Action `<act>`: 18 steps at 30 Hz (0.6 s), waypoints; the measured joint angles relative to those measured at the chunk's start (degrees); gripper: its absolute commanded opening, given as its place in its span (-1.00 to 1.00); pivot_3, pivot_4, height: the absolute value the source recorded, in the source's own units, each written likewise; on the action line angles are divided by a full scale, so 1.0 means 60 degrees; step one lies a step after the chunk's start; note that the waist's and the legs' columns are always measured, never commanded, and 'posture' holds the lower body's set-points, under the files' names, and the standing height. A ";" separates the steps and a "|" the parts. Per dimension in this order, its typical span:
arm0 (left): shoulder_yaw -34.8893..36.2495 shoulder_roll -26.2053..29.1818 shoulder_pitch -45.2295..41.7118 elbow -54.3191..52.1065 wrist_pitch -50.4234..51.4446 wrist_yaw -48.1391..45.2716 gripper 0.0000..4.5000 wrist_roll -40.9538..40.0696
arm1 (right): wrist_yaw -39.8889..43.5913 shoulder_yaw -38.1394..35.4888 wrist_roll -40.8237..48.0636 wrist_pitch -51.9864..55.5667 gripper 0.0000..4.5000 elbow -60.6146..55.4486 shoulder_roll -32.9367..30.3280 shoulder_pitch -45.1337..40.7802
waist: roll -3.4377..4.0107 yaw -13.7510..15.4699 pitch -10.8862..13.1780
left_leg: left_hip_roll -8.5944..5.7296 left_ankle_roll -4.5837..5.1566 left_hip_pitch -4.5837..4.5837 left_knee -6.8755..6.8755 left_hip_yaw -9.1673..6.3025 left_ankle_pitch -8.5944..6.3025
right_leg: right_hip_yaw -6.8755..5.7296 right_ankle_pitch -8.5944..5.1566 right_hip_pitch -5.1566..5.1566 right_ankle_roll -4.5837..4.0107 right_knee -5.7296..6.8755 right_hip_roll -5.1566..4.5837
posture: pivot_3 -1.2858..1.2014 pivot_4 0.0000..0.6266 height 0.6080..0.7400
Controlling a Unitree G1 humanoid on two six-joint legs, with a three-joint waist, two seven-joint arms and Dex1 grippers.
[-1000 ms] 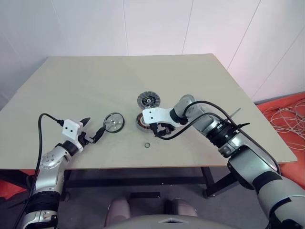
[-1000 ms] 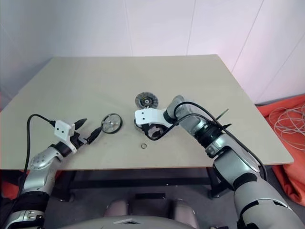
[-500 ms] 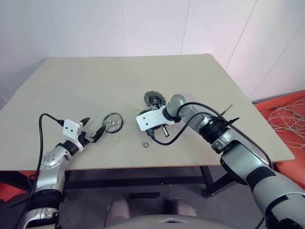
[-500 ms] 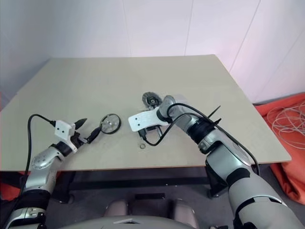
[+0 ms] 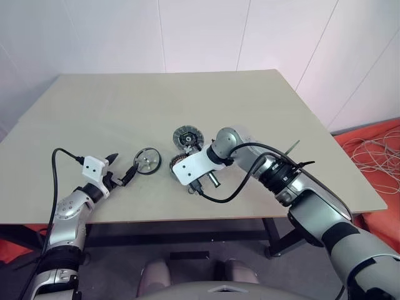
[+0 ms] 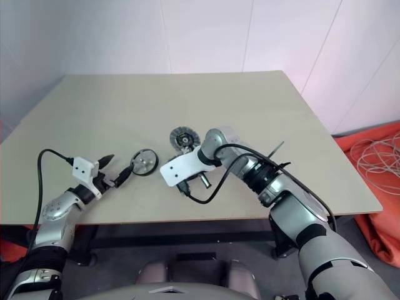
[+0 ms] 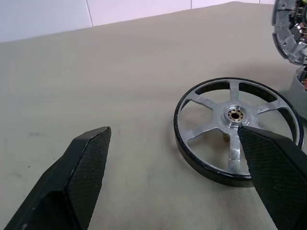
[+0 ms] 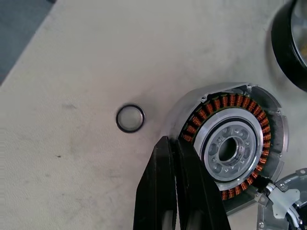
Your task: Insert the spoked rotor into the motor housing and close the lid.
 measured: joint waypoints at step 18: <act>-0.0012 -0.0017 -0.0023 0.0016 -0.0062 0.0024 1.00 0.0000 | -0.0087 -0.0091 0.0072 0.0083 0.51 -0.0276 0.0077 0.0114 | -0.0004 0.0005 0.0002 | 0.0004 -0.0002 0.0011 0.0001 0.0000 0.0001 | 0.0001 -0.0004 0.0006 0.0007 0.0006 0.0000 | 0.03 -1.00 1.00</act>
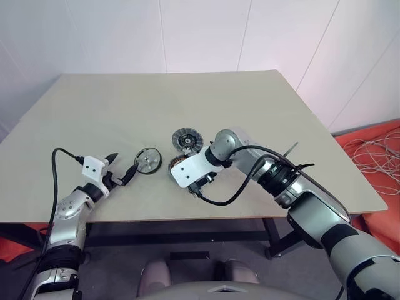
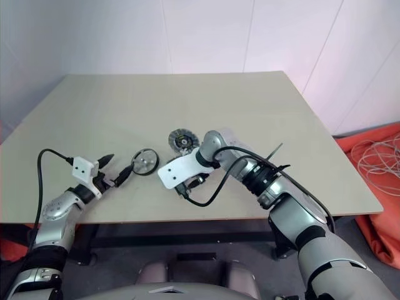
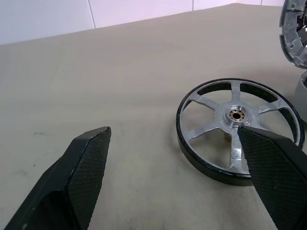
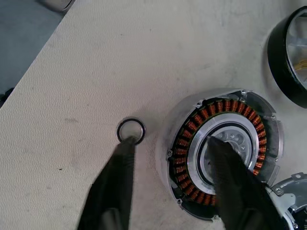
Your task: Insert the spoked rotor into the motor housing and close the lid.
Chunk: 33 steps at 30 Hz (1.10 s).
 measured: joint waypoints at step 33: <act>-0.0038 0.0181 -0.0133 -0.0895 0.0888 0.0000 1.00 -0.0001 | -0.3210 -0.4135 0.5091 0.6681 0.98 -0.3349 0.0114 0.4798 | -0.0014 0.0245 -0.0003 | -0.0003 -0.0020 0.0047 -0.0005 -0.0014 0.0013 | -0.0019 -0.0008 0.0067 0.0017 -0.0078 -0.0002 | 0.03 -1.00 1.00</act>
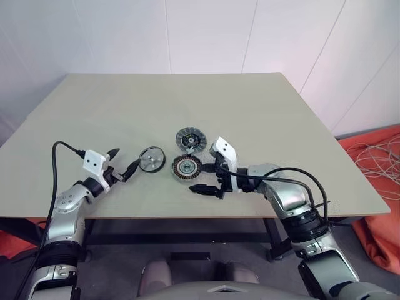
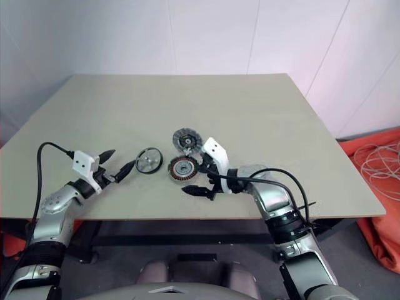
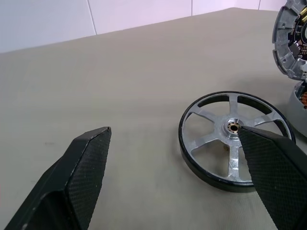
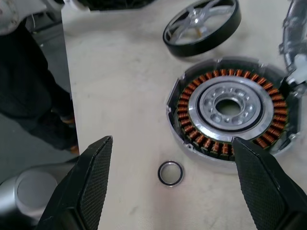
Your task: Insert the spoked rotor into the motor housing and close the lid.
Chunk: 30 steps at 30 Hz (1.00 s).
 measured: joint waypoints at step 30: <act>-0.0010 0.0077 -0.0165 -0.0342 0.0421 -0.0019 1.00 0.0011 | 0.3127 0.1411 -0.0451 -0.5138 0.98 0.3518 -0.0783 -0.1286 | 0.0000 -0.0021 0.0000 | 0.0005 0.0010 -0.0017 -0.0008 0.0013 -0.0005 | -0.0005 0.0002 -0.0013 -0.0005 0.0010 0.0002 | 0.03 -1.00 1.00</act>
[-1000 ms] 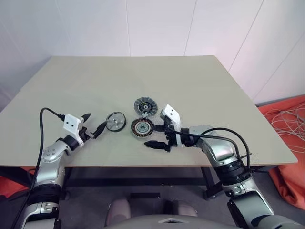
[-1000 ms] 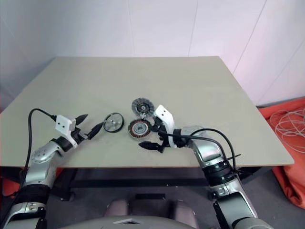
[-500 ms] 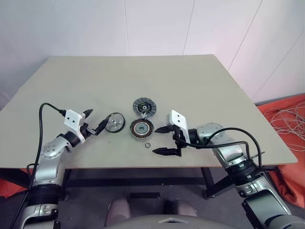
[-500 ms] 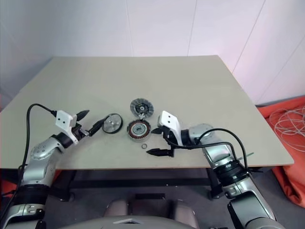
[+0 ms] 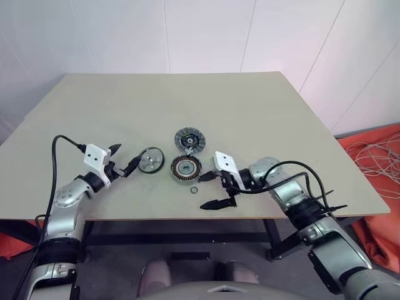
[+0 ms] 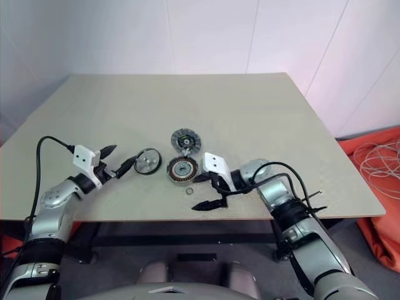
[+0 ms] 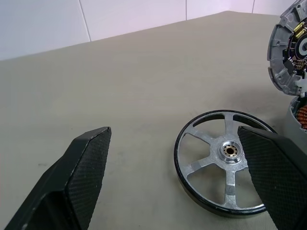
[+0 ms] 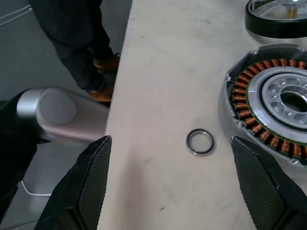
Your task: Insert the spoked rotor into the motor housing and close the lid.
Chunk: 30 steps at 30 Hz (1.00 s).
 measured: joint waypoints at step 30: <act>0.0006 0.0009 -0.0182 0.0759 -0.0523 -0.0173 1.00 0.0003 | -0.0325 -0.0090 -0.0850 -0.1082 -0.51 0.2185 0.0735 -0.0671 | 0.0001 0.0000 0.0001 | 0.0012 -0.0001 0.0012 0.0005 0.0001 0.0000 | 0.0001 0.0000 0.0000 -0.0001 0.0020 0.0000 | 0.03 -1.00 1.00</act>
